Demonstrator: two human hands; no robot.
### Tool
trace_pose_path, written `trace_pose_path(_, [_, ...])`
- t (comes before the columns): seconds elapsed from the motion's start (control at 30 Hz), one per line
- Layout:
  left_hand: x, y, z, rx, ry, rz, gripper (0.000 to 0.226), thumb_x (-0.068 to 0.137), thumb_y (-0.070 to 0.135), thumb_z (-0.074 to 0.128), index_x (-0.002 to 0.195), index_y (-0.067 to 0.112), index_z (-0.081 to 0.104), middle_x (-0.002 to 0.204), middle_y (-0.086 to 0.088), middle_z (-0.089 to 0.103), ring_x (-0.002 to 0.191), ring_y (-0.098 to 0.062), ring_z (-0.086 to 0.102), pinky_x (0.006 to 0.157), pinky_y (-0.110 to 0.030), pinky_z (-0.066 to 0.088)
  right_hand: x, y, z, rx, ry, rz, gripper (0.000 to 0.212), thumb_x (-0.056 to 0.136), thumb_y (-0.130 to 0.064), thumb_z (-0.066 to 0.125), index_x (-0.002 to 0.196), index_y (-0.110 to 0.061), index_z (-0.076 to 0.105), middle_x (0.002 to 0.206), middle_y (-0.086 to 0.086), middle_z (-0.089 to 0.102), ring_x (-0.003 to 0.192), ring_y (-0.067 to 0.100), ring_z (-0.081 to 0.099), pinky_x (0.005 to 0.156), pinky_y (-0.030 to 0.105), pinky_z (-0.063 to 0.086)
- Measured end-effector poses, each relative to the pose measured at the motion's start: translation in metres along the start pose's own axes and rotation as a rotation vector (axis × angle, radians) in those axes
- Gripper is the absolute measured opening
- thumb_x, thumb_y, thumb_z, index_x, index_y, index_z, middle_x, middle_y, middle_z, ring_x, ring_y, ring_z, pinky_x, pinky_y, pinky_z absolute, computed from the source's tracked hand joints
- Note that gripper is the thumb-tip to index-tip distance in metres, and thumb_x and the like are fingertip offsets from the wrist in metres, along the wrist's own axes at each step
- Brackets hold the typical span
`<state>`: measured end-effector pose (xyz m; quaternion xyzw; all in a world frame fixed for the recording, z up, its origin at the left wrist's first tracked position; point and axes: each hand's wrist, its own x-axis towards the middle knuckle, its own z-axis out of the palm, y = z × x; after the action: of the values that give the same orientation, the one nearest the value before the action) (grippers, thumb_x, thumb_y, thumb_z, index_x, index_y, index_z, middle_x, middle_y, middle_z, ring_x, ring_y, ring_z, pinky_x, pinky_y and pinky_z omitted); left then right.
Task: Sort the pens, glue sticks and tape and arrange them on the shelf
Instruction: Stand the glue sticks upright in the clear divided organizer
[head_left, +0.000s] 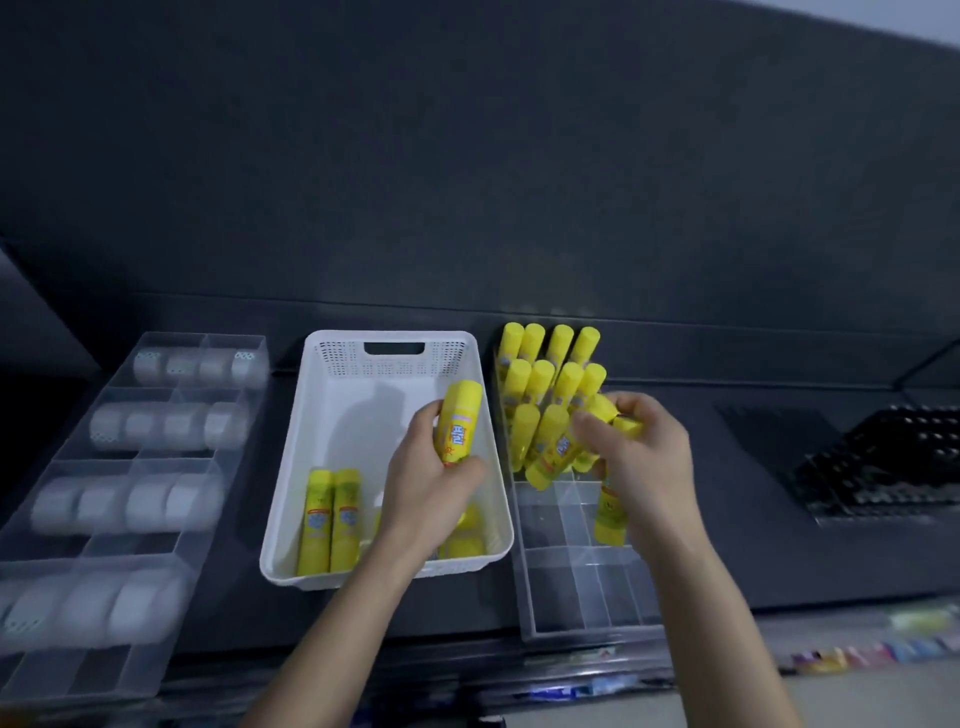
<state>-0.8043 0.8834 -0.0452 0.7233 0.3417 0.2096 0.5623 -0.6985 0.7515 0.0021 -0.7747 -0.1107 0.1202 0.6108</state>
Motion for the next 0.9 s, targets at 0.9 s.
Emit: trace_pose_path(0.9, [-0.018, 0.002, 0.019, 0.609, 0.050, 0.238, 0.075, 0.077, 0.020, 0.063, 0.145, 0.024, 0.032, 0.127, -0.002, 0.051, 0.110, -0.024, 0.053, 0.089, -0.033, 0.043, 0.008, 0.038, -0.006, -0.480, -0.582, -0.304, 0.028, 0.074, 0.001, 0.068, 0.087, -0.020, 0.056, 0.076, -0.004, 0.058, 0.059, 0.001, 0.049, 0.051, 0.008, 0.038])
